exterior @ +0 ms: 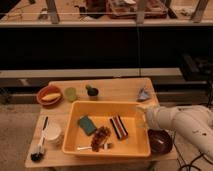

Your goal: Place fork in purple bowl

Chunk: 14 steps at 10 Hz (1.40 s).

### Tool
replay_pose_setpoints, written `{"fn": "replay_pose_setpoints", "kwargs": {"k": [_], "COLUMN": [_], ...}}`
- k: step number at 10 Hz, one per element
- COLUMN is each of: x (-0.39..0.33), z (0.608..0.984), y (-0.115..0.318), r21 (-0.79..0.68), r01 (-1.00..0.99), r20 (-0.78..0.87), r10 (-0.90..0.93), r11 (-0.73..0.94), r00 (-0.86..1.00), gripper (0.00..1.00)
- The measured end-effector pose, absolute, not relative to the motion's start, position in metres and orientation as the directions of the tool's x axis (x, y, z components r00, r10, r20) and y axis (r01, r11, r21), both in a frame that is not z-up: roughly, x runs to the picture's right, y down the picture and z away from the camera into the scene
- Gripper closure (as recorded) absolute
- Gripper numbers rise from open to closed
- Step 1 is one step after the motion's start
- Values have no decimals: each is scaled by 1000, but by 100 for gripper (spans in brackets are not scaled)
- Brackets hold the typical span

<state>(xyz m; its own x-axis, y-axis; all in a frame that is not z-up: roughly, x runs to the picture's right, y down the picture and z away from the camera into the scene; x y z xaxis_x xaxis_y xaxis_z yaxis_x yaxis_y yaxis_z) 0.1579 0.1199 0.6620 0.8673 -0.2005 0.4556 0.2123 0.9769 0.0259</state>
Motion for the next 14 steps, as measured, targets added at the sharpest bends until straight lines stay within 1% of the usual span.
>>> {"fn": "replay_pose_setpoints", "kwargs": {"k": [1,4,6,7,9,11,14], "x": [147,129,124,124,128,129,121], "z": [660,656,656,656,657,655,650], "y": [119,115,114,114,109,102,104], "r21": [94,249,294,298,274,318,469], "r01": [299,516,573,577,556,625,743], "r20": [473,449,431,430,486,522,506], "r10": [-307,-570,-641,-646,-611,-682,-835], "r11": [950,820,765,761,785,713,478], "r00": [826,688,635,630,625,513,217], "gripper": [46,46,46,46,46,46,46]}}
